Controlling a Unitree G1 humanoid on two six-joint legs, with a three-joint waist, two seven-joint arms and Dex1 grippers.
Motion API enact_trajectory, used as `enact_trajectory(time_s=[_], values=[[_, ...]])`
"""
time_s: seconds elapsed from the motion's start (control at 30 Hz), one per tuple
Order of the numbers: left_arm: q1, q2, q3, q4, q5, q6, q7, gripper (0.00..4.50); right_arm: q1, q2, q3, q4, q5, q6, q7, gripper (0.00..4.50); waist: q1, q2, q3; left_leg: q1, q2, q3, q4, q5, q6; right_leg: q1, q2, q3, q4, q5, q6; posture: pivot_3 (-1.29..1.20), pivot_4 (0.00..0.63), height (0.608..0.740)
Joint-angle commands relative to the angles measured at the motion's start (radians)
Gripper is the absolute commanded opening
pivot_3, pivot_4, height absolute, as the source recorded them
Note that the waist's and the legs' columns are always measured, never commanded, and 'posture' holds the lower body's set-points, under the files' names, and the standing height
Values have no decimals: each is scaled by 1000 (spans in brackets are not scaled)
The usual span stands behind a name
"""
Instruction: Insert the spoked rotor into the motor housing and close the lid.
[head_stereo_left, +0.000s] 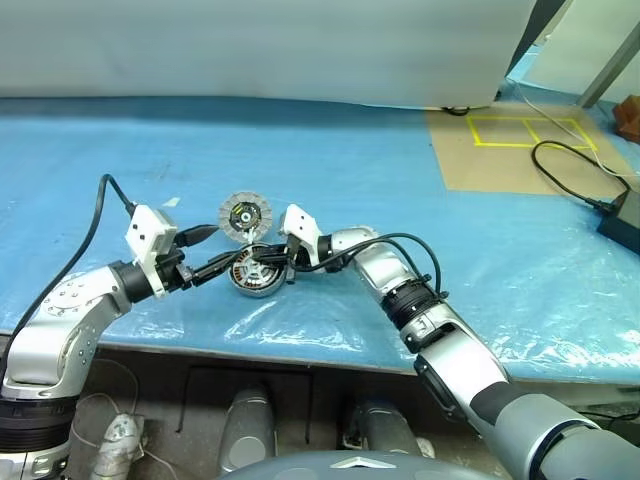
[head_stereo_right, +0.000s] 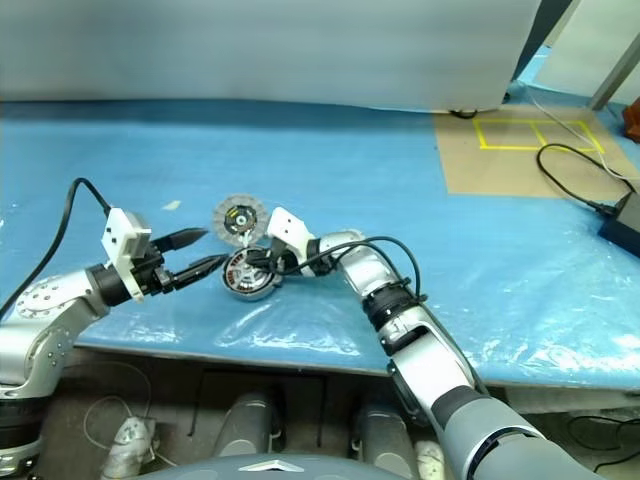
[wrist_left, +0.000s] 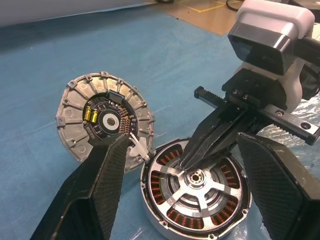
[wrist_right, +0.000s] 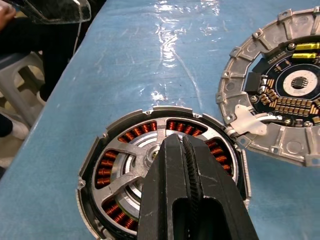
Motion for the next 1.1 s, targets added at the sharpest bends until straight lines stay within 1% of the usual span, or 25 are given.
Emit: enact_trajectory(time_s=[0.03,0.23,0.43,0.53,0.6,0.73,0.87,0.93,1.03,1.1], values=[[-22,1,7,-3,6,-27,-4,3669,22,-34,36,-7,-66,-20,-10,0,0,0,0,0,0,0,0,0,0,0,0,0,0,0,0,0,150,740],[-32,-4,8,23,25,-50,5,3669,19,-67,75,-16,-117,-75,6,0,1,0,0,0,0,0,0,0,0,0,0,0,0,0,0,0,150,740],[-38,-12,1,24,23,-50,2,3669,2,-78,132,45,-210,-205,-36,0,0,0,0,0,0,0,0,0,0,0,0,1,0,0,0,0,150,740],[-34,-14,-2,17,21,-46,3,3669,-1,-73,127,59,-218,-234,-49,0,-1,0,0,1,0,1,-1,0,0,0,0,1,0,0,0,0,150,740],[-29,-15,-9,15,27,-48,3,3669,-3,-69,108,63,-201,-239,-49,0,-1,0,0,1,0,1,-1,0,1,0,0,1,0,0,0,0,150,740],[-30,-18,-11,14,27,-50,4,3669,-9,-54,35,32,-116,-210,-16,0,-1,0,0,1,0,1,-1,-1,1,0,0,2,0,0,0,0,150,740],[-36,-16,-7,19,24,-48,0,3669,-31,-42,-69,-58,20,-110,38,0,1,0,0,-3,0,1,-1,-1,1,-3,0,1,0,0,0,0,150,740],[-36,-14,0,18,12,-46,-10,3669,-38,-58,-98,-113,59,-61,66,0,0,0,0,-5,0,1,-1,-1,1,-5,0,1,0,0,0,0,150,740],[-30,-4,3,18,10,-43,-23,3669,-23,-121,-76,-194,53,-57,142,0,0,0,0,-7,0,1,-1,0,1,-7,0,1,0,0,0,0,150,740],[-33,-1,3,24,13,-43,-28,3669,-27,-168,-38,-214,19,-109,202,0,2,0,0,-7,0,1,-1,0,1,-7,0,1,-1,0,0,0,150,740]])
